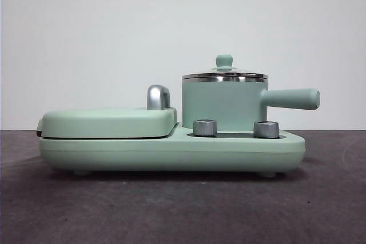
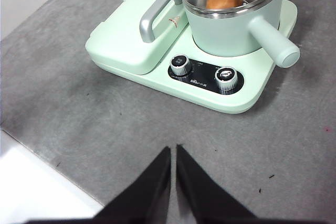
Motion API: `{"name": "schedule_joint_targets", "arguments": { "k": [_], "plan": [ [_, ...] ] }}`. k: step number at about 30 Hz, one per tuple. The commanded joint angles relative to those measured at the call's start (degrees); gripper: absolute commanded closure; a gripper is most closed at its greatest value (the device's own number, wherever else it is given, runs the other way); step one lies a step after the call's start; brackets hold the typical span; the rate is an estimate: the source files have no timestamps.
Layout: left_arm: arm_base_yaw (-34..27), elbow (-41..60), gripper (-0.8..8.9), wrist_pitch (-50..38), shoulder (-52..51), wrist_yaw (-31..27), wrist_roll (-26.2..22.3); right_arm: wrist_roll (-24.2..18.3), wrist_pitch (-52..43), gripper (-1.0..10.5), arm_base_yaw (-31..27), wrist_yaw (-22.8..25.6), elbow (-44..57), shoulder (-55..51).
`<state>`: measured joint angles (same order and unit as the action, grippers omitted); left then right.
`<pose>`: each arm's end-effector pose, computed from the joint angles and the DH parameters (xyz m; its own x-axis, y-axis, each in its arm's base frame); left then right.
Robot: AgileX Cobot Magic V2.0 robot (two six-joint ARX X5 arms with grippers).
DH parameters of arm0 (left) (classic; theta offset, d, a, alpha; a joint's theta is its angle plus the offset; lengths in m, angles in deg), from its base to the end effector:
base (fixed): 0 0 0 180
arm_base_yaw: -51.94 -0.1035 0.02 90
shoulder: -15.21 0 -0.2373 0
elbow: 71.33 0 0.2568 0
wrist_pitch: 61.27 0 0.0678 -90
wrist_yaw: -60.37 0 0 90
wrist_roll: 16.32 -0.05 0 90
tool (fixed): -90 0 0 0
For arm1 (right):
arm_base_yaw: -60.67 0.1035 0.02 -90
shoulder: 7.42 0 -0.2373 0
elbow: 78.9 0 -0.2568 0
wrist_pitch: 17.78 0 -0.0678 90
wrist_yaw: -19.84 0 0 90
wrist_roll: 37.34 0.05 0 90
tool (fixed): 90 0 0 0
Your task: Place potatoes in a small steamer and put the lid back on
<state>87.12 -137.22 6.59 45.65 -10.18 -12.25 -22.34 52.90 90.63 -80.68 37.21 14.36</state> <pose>0.0898 -0.0837 0.3111 0.4588 -0.7308 -0.5054 0.7400 0.6291 -0.2379 0.0759 0.0543 0.3078 0.6569 0.5894 -0.4702 -0.5012 0.8073 0.3116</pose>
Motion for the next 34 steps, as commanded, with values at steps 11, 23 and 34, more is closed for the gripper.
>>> {"name": "schedule_joint_targets", "arguments": {
  "k": [11,23,34],
  "plan": [
    [-17.6,10.6,7.94,-13.7,-9.0,-0.2,-3.3,-0.5,-0.7,9.3,0.3,0.0,-0.3,0.1],
    [-32.8,36.7,7.94,-37.6,-22.7,-6.0,1.2,-0.5,-0.7,9.3,0.3,0.0,-0.3,0.1],
    [-36.3,48.7,7.94,-40.3,-29.8,-11.3,1.1,-0.5,-0.7,9.3,0.3,0.0,-0.3,0.1]
  ]
}}
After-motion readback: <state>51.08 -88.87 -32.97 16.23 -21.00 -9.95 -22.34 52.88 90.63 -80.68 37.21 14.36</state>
